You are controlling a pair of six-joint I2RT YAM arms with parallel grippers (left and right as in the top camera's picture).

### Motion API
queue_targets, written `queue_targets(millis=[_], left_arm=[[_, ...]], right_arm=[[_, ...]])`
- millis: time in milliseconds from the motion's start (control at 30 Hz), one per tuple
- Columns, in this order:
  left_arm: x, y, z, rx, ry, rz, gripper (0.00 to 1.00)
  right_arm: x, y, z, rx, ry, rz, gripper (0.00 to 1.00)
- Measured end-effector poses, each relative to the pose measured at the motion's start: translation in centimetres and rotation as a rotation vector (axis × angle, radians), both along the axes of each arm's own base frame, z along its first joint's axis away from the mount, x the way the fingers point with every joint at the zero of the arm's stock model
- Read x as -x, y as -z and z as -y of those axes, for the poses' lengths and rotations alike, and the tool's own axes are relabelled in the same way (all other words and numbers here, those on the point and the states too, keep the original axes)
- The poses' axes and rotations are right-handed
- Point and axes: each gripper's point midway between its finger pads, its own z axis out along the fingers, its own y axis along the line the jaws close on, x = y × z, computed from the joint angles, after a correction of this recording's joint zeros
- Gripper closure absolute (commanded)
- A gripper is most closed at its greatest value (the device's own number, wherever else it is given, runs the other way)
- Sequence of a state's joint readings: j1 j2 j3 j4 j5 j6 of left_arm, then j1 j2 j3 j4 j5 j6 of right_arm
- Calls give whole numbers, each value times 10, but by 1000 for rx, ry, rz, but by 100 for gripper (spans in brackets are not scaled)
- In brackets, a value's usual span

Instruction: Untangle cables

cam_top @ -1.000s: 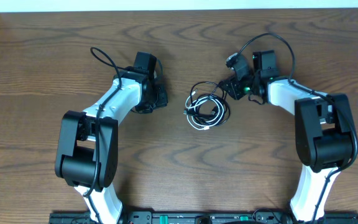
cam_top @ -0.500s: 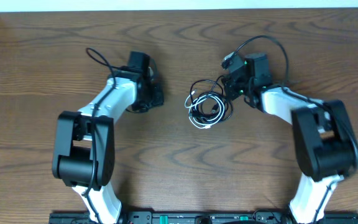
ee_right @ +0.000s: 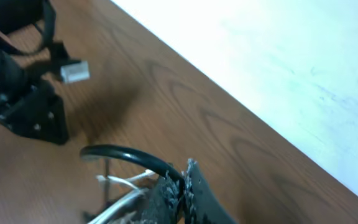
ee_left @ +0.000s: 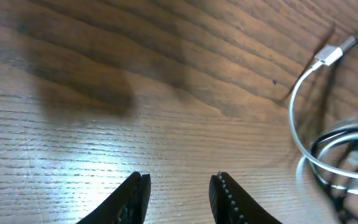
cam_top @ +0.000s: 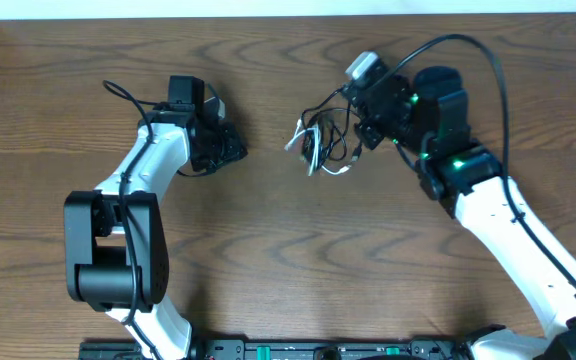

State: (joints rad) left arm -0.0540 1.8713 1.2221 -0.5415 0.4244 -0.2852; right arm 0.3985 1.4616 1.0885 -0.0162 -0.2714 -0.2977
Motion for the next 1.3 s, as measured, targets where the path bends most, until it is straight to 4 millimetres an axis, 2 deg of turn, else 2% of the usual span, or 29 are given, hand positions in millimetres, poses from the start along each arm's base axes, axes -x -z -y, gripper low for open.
queue_targets(millis=[133,267,367,500,533,667,800,900,1100,1267,1300], left_arm=[[0,0,0,-1,4,2,63],[0,0,0,0,5,2,63],[0,0,0,0,6,2,63],[0,0,1,2,6,2,63],[0,0,1,2,6,2,63],[0,0,1,2,6,2,63],[0,0,1,2,6,2,63],[0,0,1,2,6,2,63],[0,0,1,2,7,2,63],[1,-2,5,23,40,12,62],[2,-4,10,46,71,21,60]], right_arm=[[-3,-2,-2,-21,20,3,99],[-3,5,-2,86,47,50,99],[-14,0,13,144,171,98,99],[-11,19,25,319,176,99,99],[-14,20,35,373,235,116,99],[-22,7,59,379,432,145,99],[-20,14,72,424,482,116,99],[-21,11,84,453,552,127,99],[-20,13,92,435,607,104,99],[-9,37,101,298,704,-52,99],[-7,42,105,254,728,-92,99]])
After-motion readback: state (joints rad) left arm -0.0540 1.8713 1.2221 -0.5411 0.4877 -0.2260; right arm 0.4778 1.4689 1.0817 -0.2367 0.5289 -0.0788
